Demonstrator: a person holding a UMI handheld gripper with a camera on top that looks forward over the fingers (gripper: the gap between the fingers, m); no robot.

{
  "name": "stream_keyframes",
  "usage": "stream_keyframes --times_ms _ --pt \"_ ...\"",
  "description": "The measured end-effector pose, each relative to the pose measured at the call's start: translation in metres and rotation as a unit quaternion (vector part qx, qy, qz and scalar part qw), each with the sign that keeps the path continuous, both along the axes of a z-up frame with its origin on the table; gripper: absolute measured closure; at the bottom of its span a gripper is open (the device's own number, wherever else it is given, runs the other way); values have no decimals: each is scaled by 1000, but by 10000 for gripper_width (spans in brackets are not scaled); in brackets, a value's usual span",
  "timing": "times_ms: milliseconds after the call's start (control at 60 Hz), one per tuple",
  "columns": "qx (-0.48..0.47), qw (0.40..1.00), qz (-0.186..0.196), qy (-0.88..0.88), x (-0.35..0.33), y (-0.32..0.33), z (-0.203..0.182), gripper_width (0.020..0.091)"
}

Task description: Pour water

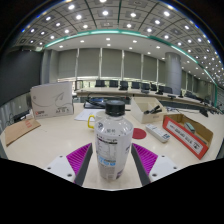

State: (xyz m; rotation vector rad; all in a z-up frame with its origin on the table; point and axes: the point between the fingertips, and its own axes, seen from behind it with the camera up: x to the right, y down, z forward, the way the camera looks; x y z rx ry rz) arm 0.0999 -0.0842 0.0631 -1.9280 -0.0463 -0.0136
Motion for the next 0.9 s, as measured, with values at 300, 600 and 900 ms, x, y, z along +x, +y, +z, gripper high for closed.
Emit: stream_keyframes --times_ms 300,600,900 --pt "24 999 -20 11 0 18 0 635" --pt "4 996 -23 -87 16 31 42 687" --pt "9 915 -43 -400 91 118 127 688"
